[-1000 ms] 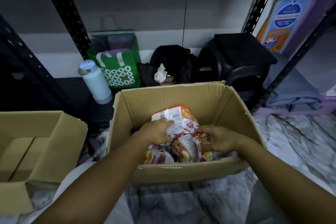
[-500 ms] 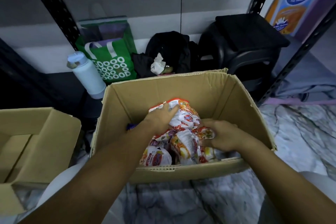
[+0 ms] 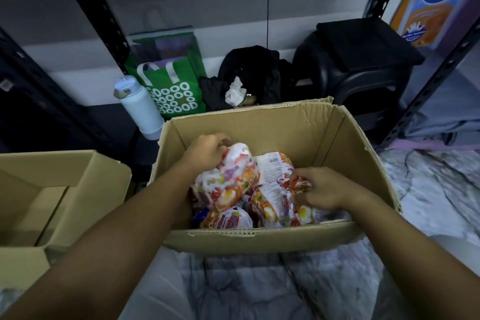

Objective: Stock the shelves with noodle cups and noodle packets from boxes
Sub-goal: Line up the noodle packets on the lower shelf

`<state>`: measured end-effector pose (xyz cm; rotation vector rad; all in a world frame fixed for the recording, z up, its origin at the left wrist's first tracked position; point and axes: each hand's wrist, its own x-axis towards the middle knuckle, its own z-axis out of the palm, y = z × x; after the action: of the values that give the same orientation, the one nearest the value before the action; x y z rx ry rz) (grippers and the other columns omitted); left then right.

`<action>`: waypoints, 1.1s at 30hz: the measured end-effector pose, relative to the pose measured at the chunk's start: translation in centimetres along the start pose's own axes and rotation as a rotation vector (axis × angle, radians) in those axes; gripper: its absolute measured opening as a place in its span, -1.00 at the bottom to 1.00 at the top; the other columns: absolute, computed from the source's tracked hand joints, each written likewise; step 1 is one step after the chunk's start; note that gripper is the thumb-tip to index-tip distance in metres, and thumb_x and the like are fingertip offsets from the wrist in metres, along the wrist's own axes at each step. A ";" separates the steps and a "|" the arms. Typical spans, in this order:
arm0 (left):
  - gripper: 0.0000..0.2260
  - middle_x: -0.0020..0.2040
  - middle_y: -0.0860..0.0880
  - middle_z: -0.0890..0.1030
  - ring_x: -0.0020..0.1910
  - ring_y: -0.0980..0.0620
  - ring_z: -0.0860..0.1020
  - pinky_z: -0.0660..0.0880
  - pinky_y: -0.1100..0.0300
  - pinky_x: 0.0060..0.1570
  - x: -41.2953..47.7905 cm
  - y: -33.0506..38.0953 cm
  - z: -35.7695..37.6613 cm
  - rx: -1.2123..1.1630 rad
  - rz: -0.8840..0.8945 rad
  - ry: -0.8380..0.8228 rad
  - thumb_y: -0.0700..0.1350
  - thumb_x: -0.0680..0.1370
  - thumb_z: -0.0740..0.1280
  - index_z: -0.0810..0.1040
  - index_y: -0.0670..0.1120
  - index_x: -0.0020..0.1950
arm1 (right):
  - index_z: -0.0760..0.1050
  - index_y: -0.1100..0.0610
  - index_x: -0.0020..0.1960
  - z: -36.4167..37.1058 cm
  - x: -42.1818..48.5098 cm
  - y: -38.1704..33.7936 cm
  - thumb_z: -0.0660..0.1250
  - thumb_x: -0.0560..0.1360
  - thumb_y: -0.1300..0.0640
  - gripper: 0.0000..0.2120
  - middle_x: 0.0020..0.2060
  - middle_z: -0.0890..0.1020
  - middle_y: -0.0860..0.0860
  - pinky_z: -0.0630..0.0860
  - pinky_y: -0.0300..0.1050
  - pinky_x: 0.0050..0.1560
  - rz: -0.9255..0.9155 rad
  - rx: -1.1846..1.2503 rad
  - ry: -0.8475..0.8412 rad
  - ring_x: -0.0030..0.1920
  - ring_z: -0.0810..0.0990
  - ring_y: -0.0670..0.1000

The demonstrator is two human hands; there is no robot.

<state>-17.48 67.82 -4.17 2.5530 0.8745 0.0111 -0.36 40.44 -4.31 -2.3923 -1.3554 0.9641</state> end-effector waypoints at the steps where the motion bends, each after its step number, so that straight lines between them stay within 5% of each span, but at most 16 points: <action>1: -0.60 0.43 -0.07 0.54 0.41 -0.09 0.49 0.44 0.08 0.35 -0.5 0.4 0.7 -0.048 -0.017 -0.069 0.04 0.67 0.30 0.46 0.02 0.52 | 0.47 -0.31 0.19 0.0 -0.1 -0.1 0.33 0.23 -0.45 -0.43 0.04 0.62 -0.26 0.53 0.10 0.22 0.005 -0.026 0.007 0.09 0.60 -0.08; 4: -0.18 0.69 -0.08 0.02 0.64 -0.17 0.08 0.17 -0.12 0.55 -1.8 1.5 2.8 0.084 -0.013 -0.334 0.37 0.53 0.35 0.03 0.21 0.68 | 0.49 -0.28 0.16 0.1 -0.2 -0.2 0.45 0.42 -0.25 -0.65 0.04 0.61 -0.25 0.53 0.11 0.22 0.033 -0.040 0.057 0.09 0.59 -0.07; 8: 0.13 0.69 0.07 -0.04 0.62 -0.28 0.07 0.16 -0.41 0.46 -1.7 1.0 3.7 0.091 -0.121 -0.225 0.17 0.42 0.55 -0.33 0.32 0.60 | 0.48 -0.26 0.07 0.1 0.4 -0.2 0.48 0.47 -0.13 -0.75 -0.02 0.63 -0.22 0.60 0.04 0.09 0.058 -0.051 0.159 0.04 0.61 -0.05; 16: 0.00 0.69 0.06 -0.12 0.57 -0.27 0.25 0.22 -0.47 0.36 -2.0 -0.5 3.8 0.130 -0.170 -0.294 0.15 0.52 0.49 -0.28 0.41 0.58 | 0.53 -0.11 -0.03 -1.9 0.4 -1.0 0.46 0.51 0.07 -0.86 -0.21 0.64 -0.13 0.57 0.00 -0.10 0.083 0.011 0.590 -0.08 0.64 0.11; 20: 0.04 0.69 0.06 -0.06 0.56 -0.22 0.28 0.25 -0.42 0.37 -1.9 -1.1 3.9 0.119 -0.147 -0.281 0.11 0.51 0.51 -0.30 0.36 0.59 | 0.58 -0.01 0.07 -3.6 2.8 -1.1 0.41 0.56 0.04 -0.89 -0.08 0.71 0.00 0.56 -0.02 -0.03 0.144 0.094 0.748 -0.01 0.66 0.17; 24: 0.13 0.69 -0.12 -0.12 0.57 -0.25 0.27 0.32 -0.25 0.46 -1.6 -1.7 4.0 0.039 -0.245 -0.271 0.08 0.47 0.57 -0.31 0.13 0.65 | 0.54 0.04 0.28 -3.8 5.0 -2.3 0.34 0.62 -0.01 -0.73 0.25 0.60 0.08 0.50 0.00 0.19 0.085 0.074 0.628 0.12 0.60 0.13; 28: 0.02 0.61 -0.15 0.19 0.51 -0.25 0.32 0.30 -0.26 0.44 -1.8 -1.3 3.7 0.066 -0.258 -0.278 0.15 0.48 0.53 -0.18 0.24 0.66 | 0.58 -0.02 0.16 -0.5 3.9 -5.5 0.32 0.62 -0.01 -0.84 0.21 0.59 -0.04 0.44 0.15 0.31 -0.262 -0.082 0.489 0.22 0.50 0.02; 31: -0.01 0.57 -0.11 0.26 0.53 -0.29 0.24 0.23 -0.32 0.39 -2.0 -0.9 3.7 0.110 -0.257 -0.262 0.21 0.48 0.51 -0.17 0.31 0.64 | 0.63 0.00 0.19 2.1 3.5 -8.3 0.36 0.61 0.00 -0.81 0.15 0.65 -0.07 0.49 -0.02 0.22 -0.435 -0.155 0.107 0.15 0.55 -0.05; 33: -0.01 0.57 -0.12 0.25 0.54 -0.36 0.18 0.22 -0.37 0.41 -1.9 -1.2 3.6 0.089 -0.282 -0.266 0.22 0.47 0.52 -0.17 0.38 0.61 | 0.61 0.07 0.27 3.8 4.4 -10.2 0.37 0.61 -0.02 -0.72 0.18 0.65 -0.03 0.52 -0.03 0.21 -0.383 -0.207 -0.179 0.14 0.59 -0.02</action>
<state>-19.20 66.07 -7.68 2.4125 1.1362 -0.4508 -8.17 49.24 -4.05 -2.0969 -1.9752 0.9851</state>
